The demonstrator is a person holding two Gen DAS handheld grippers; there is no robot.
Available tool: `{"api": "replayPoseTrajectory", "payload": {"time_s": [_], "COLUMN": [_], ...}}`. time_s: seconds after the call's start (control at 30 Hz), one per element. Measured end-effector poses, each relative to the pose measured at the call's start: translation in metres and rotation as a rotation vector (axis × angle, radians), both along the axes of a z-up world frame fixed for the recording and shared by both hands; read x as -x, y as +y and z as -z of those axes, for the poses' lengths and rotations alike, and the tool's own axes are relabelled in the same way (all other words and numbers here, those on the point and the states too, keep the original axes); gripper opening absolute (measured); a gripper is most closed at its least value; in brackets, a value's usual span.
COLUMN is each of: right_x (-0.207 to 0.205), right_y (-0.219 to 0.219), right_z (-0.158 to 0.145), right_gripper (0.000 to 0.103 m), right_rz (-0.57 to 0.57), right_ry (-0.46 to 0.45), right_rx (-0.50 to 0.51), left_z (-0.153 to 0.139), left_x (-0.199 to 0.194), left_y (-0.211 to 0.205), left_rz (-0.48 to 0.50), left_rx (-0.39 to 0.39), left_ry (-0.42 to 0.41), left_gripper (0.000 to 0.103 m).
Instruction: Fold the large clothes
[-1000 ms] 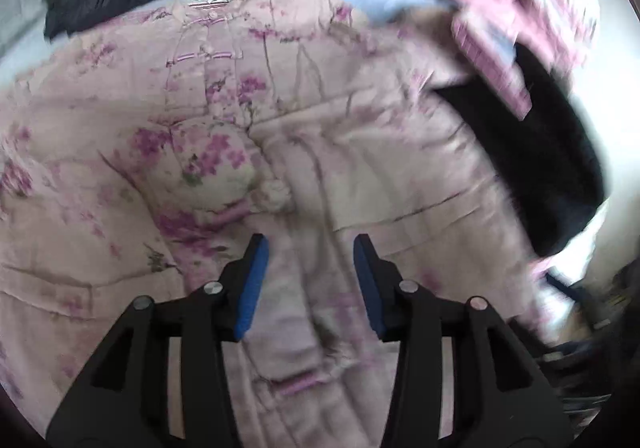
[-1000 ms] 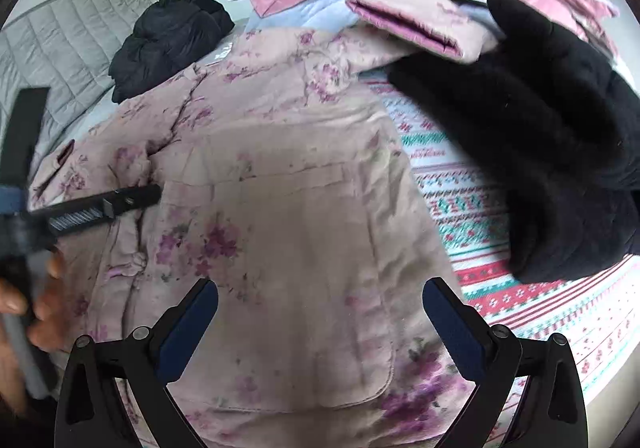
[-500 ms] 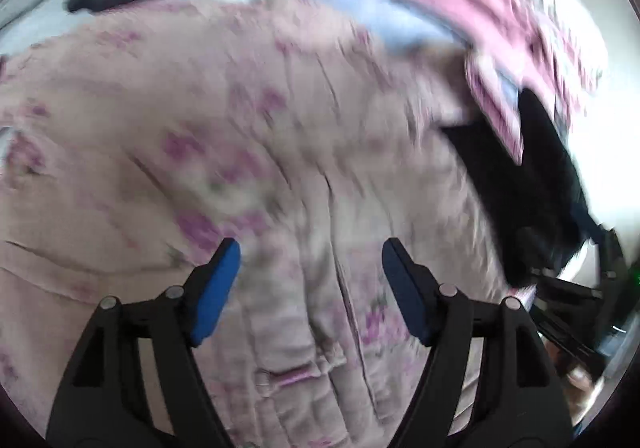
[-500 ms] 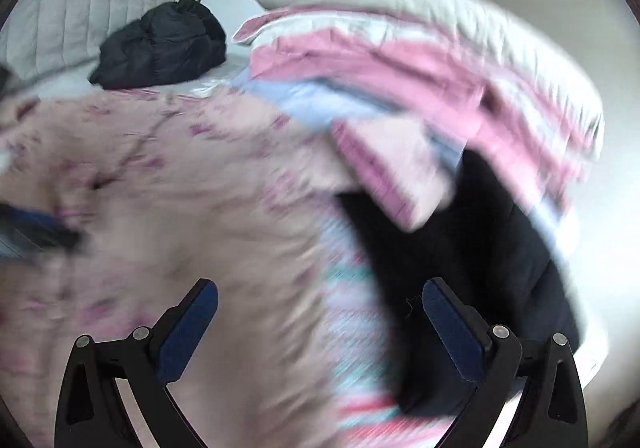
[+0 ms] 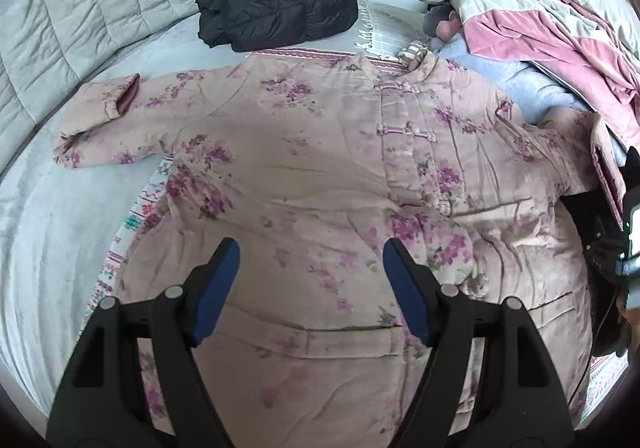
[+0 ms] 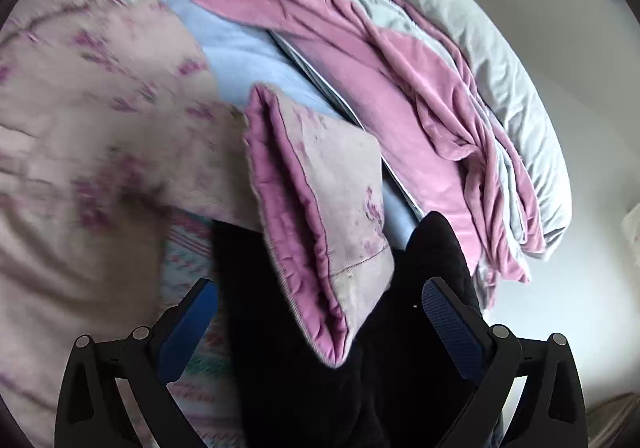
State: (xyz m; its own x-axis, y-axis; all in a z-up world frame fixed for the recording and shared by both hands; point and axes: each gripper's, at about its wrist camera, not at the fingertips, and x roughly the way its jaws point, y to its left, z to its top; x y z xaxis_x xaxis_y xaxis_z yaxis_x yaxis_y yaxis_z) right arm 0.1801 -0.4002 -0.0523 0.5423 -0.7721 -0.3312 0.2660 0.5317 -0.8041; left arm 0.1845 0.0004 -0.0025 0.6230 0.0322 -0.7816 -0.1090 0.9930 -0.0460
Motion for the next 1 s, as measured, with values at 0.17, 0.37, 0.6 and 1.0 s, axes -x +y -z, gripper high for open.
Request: {"api": "replayPoseTrajectory", "payload": {"time_s": [0.17,0.37,0.6,1.0], "right_x": [-0.007,0.022,0.031,-0.001], "right_y": [-0.024,-0.051,-0.063,0.015], "right_z": [-0.014,-0.077,-0.150,-0.264], "right_gripper": [0.016,0.015,0.015,0.015], "right_rz": [0.072,0.065,0.014,-0.190], "right_ry": [-0.046,-0.271,-0.362,-0.392], "right_rx": [-0.143,-0.377,-0.647,-0.917], "left_z": [0.002,0.008,0.016,0.004], "left_x": [-0.003,-0.006,-0.012,-0.002], "left_y": [0.001,0.004,0.011,0.036], "left_rz": [-0.012,-0.005,0.000,0.004], "left_rx": [-0.012,0.009,0.044,0.064], "left_ry": [0.006,0.067,0.154,0.140], "left_gripper": [0.075,0.075,0.075,0.075]}}
